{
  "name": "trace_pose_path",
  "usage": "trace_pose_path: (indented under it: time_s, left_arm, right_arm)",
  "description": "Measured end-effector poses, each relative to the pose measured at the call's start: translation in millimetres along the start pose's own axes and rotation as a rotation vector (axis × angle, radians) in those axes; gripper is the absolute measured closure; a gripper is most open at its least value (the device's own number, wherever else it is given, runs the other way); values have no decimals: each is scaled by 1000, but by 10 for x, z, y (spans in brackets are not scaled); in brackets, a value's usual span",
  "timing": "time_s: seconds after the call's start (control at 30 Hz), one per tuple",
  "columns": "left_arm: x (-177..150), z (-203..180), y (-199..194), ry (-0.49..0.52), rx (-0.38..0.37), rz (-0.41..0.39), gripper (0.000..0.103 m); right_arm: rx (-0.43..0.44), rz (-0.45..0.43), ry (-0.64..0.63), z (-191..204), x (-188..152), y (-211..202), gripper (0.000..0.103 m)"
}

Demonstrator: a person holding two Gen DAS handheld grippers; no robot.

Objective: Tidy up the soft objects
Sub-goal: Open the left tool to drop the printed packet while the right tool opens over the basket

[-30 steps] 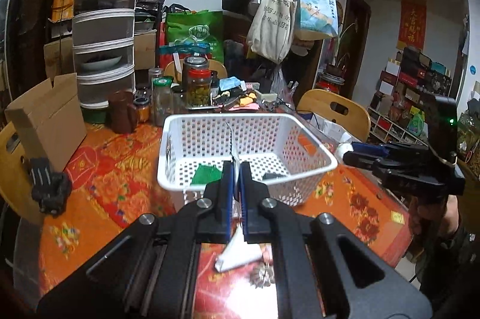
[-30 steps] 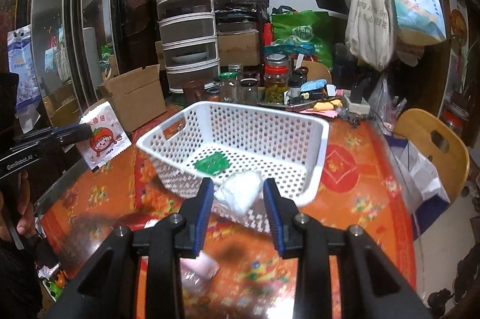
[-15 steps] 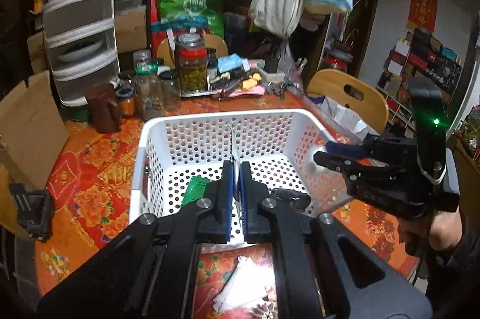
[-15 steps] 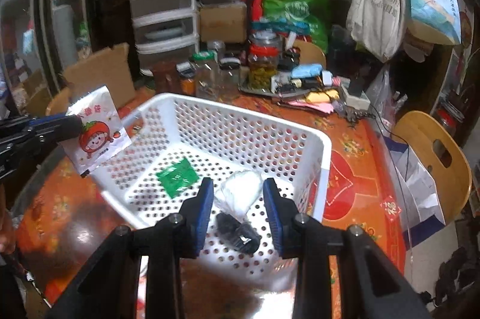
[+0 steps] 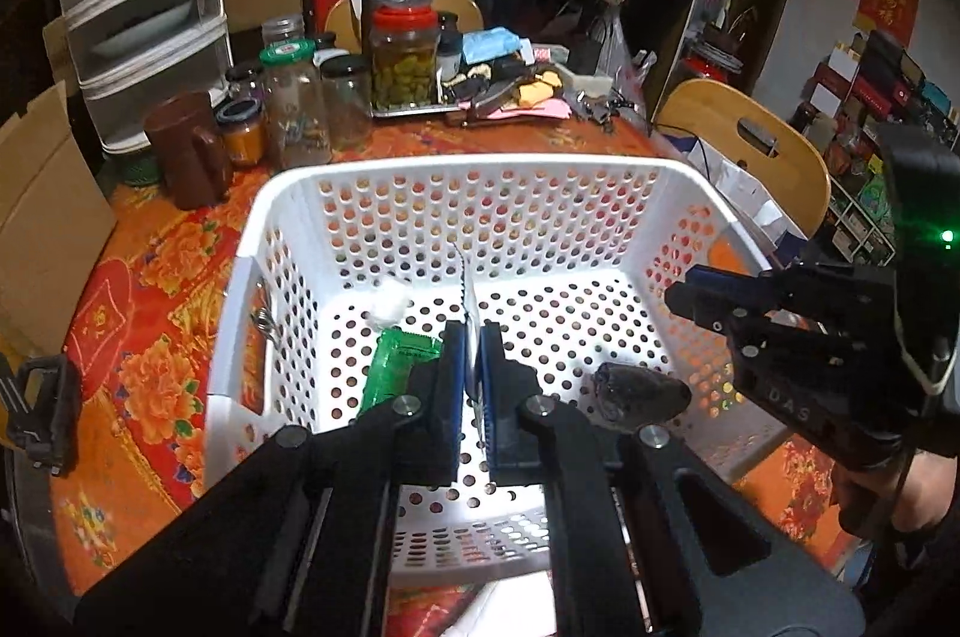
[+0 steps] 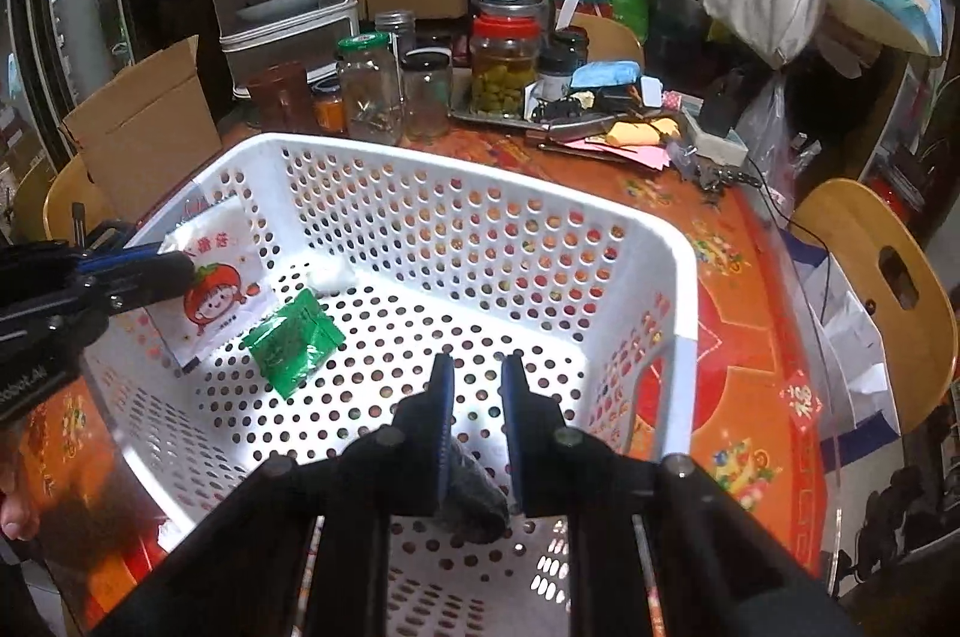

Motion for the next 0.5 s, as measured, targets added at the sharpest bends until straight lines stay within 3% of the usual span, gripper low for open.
trace_pose_path:
  time_s: [0.23,0.3,0.37,0.43,0.5]
  left_arm:
    - [-44,92,159,-10,21,28,94]
    - [-49,109,182,-21,10,36,79]
    - [-44,135,164,-27,23,19,42]
    - [-21,144,91,-26,34,-17,32]
    - [-7,127,43,-26,21,-25,31]
  right_arm:
    - [-1,1,-2,15,-16,11,89]
    - [-1,2,-6,30,-24,12,89]
    - [-2,3,-9,39,-35,10,89]
    - [-2,1,-7,42,-42,6,89]
    - [1,-3,-5,42,-47,-7,89]
Point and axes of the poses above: each gripper's, at about its wrist camera, not at the fingertips, and y roughly the way its jaws point, z to its left, x to its top, the point moved 7 cm from there along y, roughly the way its jaws point, and after that the axes turned 1 degree about -z, right-handed, at the moved point
